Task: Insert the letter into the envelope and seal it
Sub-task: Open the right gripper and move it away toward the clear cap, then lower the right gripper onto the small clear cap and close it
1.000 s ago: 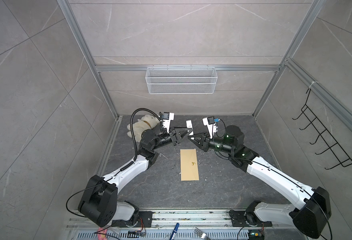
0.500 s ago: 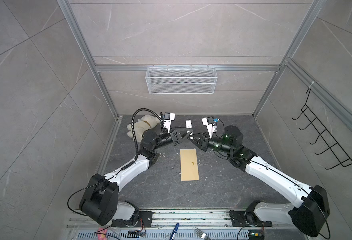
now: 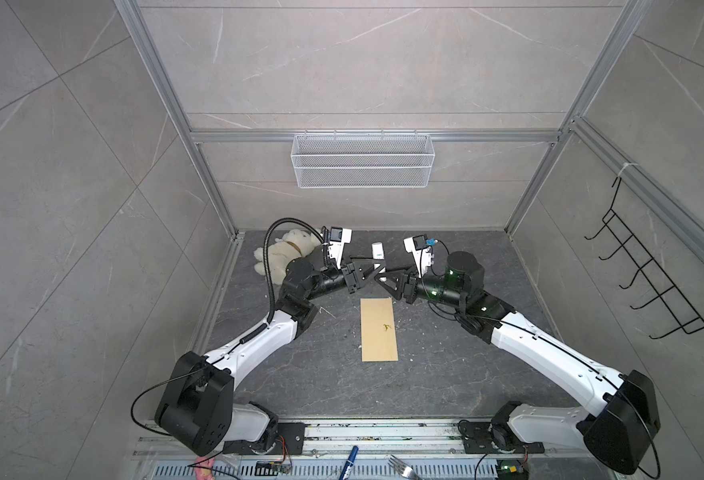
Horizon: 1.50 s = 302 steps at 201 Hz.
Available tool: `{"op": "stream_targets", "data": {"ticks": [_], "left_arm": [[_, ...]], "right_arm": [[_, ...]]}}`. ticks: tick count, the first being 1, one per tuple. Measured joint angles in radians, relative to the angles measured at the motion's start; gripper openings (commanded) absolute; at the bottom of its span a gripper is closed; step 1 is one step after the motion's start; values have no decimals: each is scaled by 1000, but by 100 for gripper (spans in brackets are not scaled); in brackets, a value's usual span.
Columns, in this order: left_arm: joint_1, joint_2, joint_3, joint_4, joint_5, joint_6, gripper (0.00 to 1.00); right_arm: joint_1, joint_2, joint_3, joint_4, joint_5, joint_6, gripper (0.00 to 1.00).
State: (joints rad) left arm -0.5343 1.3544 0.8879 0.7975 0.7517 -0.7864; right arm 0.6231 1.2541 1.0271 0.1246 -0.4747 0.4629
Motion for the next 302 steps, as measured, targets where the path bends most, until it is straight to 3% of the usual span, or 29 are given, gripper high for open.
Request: {"op": "stream_targets", "data": {"ticks": [57, 119, 214, 302], "left_arm": [[0, -114, 21, -302, -9, 253, 0], [0, -150, 34, -456, 11, 450, 0], [0, -196, 3, -478, 17, 534, 0], [0, -195, 1, -481, 19, 547, 0]], "right_arm": [[-1, -150, 69, -257, 202, -123, 91], [-71, -77, 214, -558, 456, -169, 94], [-341, 270, 340, -813, 529, -142, 88], [-380, 495, 385, -863, 584, -175, 71]]}}
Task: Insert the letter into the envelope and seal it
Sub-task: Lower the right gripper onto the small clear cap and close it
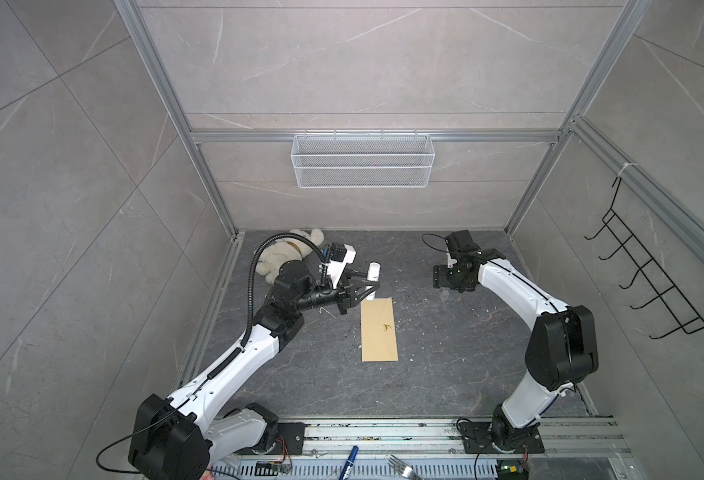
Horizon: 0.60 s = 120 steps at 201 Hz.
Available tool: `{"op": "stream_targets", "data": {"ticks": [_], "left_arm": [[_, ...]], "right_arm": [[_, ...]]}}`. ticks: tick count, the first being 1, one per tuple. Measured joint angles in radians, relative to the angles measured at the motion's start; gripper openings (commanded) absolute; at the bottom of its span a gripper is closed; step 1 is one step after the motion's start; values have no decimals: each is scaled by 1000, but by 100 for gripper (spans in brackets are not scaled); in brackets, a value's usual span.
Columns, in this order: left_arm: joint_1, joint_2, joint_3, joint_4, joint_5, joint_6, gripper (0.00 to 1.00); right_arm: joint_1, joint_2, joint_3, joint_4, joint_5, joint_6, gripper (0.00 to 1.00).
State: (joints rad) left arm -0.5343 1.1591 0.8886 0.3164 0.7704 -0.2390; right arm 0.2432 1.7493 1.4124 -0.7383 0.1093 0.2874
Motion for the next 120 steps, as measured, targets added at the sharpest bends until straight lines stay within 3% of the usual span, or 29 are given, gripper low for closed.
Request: {"op": "stream_targets", "data": {"ticks": [120], "left_arm": [[0, 0, -1, -3, 5, 0, 0]], "right_arm": [[-31, 166, 33, 3, 34, -45, 57]]}}
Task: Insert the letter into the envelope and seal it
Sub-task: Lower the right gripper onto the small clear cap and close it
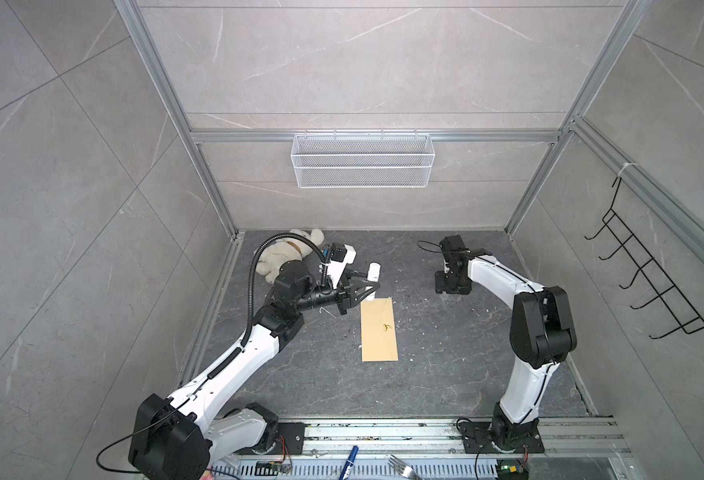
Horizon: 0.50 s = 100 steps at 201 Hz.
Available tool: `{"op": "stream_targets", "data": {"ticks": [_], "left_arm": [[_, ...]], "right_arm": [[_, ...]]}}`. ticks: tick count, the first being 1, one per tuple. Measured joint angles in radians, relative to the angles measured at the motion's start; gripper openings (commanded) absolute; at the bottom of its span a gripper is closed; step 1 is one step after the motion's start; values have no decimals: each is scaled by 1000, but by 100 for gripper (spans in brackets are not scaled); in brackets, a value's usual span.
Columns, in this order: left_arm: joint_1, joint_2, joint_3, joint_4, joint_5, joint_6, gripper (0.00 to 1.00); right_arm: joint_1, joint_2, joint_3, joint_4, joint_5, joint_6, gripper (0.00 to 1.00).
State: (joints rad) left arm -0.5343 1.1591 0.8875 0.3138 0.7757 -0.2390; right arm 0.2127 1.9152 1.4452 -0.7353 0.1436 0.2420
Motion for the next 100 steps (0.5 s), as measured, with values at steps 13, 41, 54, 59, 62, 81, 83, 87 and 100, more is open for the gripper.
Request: {"op": "stream_targets", "data": {"ticks": [13, 41, 54, 59, 62, 81, 83, 87, 100], "left_arm": [[0, 0, 0, 0, 4, 0, 0], [0, 1, 0, 0, 7, 0, 0], [0, 1, 0, 0, 10, 0, 0], [0, 1, 0, 0, 11, 0, 0], [0, 1, 0, 0, 11, 0, 0], [0, 1, 0, 0, 12, 0, 0], [0, 1, 0, 0, 12, 0, 0], [0, 1, 0, 0, 12, 0, 0], [0, 1, 0, 0, 12, 0, 0]], "right_arm": [[-3, 10, 1, 4, 2, -4, 55], [-10, 40, 9, 13, 3, -8, 52], [-12, 52, 11, 17, 3, -11, 50], [-13, 56, 12, 18, 3, -11, 49], [-13, 58, 12, 20, 3, -12, 49], [-13, 65, 12, 26, 2, -15, 47], [-13, 66, 12, 26, 2, -16, 47], [-13, 66, 12, 29, 2, -16, 46], [-13, 72, 14, 32, 2, -19, 45]]}}
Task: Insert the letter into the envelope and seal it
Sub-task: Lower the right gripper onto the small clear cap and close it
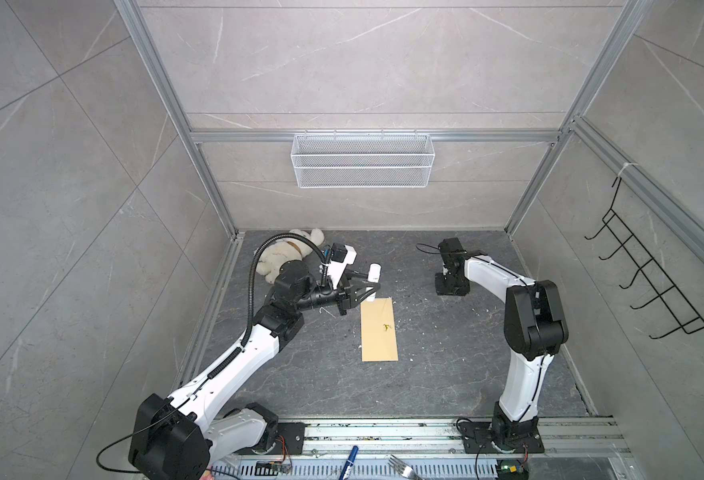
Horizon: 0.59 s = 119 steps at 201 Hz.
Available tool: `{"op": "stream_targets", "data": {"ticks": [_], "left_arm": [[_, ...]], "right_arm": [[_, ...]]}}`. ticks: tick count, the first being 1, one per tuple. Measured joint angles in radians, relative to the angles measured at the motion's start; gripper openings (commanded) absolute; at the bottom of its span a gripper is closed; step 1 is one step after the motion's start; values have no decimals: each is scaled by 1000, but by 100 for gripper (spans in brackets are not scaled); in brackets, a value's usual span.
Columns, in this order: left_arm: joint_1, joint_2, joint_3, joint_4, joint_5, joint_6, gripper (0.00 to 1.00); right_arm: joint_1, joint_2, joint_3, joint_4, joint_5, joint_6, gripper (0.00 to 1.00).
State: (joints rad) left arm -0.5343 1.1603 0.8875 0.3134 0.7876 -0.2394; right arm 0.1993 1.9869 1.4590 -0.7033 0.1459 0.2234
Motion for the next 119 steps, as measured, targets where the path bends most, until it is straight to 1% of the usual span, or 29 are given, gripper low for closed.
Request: {"op": "stream_targets", "data": {"ticks": [64, 119], "left_arm": [[0, 5, 0, 0, 0, -1, 0], [0, 5, 0, 0, 0, -3, 0]], "right_arm": [[-5, 39, 7, 9, 0, -4, 40], [-5, 42, 7, 20, 0, -5, 36]]}}
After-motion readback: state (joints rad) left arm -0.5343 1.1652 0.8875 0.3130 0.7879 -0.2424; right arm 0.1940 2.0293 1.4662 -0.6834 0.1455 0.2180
